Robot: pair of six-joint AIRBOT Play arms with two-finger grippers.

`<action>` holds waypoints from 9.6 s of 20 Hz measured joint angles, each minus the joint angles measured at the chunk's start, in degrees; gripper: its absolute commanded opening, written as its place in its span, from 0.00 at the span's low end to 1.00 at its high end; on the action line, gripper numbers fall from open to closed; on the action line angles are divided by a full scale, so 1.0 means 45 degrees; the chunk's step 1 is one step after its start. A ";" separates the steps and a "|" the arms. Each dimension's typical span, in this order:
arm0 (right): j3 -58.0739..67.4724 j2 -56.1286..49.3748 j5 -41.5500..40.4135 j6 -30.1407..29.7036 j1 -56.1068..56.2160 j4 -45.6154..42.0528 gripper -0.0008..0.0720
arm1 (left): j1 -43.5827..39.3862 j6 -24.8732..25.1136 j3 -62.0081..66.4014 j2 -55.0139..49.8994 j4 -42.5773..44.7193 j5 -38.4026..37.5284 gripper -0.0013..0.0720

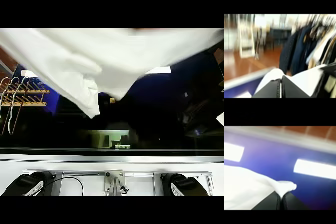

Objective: Fold the shirts.

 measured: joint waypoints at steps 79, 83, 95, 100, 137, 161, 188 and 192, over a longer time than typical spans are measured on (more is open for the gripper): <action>-1.1924 -0.7490 0.0063 0.0947 -0.2166 0.7446 0.90 | 0.2205 -0.1977 -0.8004 -0.9233 0.1899 -0.2195 0.06; -1.2036 -0.8009 -0.0636 0.1399 -0.1632 0.8408 0.89 | 0.2205 -0.1846 -0.8004 -0.9010 0.1909 -0.2215 0.06; -1.0044 -0.6756 -0.0894 -0.0481 -0.1132 0.9928 0.11 | 0.2215 -0.0743 -0.5882 -0.7378 0.1928 -0.2652 0.06; -0.5921 -0.2895 -0.0908 -0.1797 -0.2229 0.9194 0.11 | 0.2220 -0.0063 -0.1681 -0.4877 0.1914 -0.2346 0.06; -0.4473 -0.7752 -0.2307 0.2987 -0.3036 0.4974 0.46 | 0.1671 -0.1991 -0.8374 -0.7533 0.1161 0.2482 0.13; -1.0710 -0.3055 0.5095 -0.1307 -0.8398 0.6314 0.83 | 0.5702 -0.1078 -1.1288 -0.8665 0.3701 -0.5459 0.67; -1.4387 -0.6800 0.1540 -0.1438 -0.6810 0.7261 0.56 | 0.5047 -0.0505 -1.1404 -0.7237 0.3118 -0.5571 0.06; -1.4047 -0.7038 0.0622 -0.1710 -0.6164 0.7766 0.11 | 0.5051 -0.0491 -1.0778 -0.6955 0.2871 -0.5591 0.06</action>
